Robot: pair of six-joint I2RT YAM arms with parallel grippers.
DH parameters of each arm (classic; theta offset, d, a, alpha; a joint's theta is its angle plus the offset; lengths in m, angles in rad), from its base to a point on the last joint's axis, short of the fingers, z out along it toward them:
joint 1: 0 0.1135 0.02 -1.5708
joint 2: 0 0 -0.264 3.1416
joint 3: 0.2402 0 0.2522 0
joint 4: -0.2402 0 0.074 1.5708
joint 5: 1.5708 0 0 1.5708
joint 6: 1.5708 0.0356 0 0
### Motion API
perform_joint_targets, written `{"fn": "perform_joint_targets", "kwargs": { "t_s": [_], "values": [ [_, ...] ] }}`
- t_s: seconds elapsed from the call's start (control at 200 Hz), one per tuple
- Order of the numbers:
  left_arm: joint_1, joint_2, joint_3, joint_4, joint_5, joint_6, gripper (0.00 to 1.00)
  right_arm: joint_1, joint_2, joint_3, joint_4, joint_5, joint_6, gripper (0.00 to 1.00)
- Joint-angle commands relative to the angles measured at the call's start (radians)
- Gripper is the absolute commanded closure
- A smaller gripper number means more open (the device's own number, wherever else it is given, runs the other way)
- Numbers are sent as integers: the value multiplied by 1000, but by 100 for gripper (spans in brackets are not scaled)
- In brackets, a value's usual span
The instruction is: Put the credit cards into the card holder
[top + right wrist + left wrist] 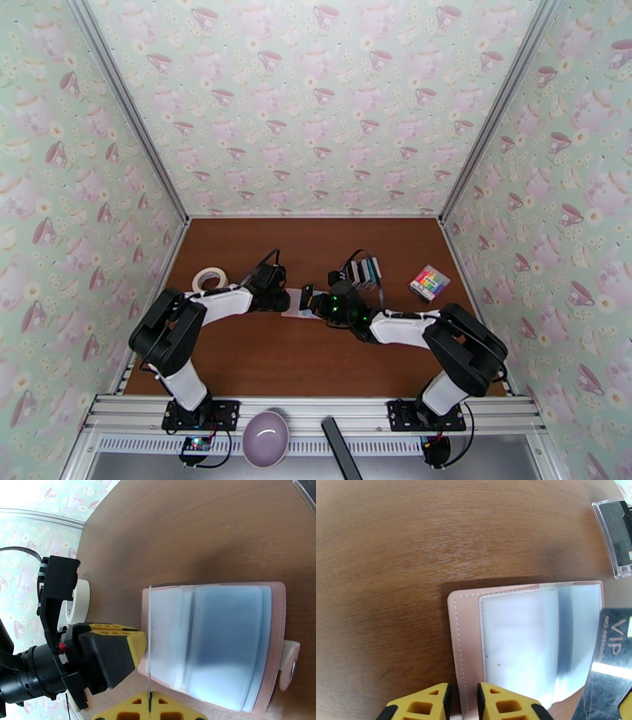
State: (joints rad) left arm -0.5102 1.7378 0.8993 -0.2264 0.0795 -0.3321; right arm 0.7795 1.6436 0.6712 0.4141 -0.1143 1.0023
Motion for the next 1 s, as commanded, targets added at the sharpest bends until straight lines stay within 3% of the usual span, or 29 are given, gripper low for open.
{"fn": "perform_joint_targets", "kwargs": {
  "t_s": [0.0, 0.25, 0.997],
  "values": [
    [-13, 54, -7, -27, 5, 12, 75, 2, 36, -29, 78, 37, -6, 95],
    [-13, 56, -15, -19, 9, 10, 75, -12, 95, -65, 216, 21, -4, 95],
    [-12, 63, -30, 1, 30, 1, 75, -58, 184, -73, 341, -101, 33, 95]
  ]
}}
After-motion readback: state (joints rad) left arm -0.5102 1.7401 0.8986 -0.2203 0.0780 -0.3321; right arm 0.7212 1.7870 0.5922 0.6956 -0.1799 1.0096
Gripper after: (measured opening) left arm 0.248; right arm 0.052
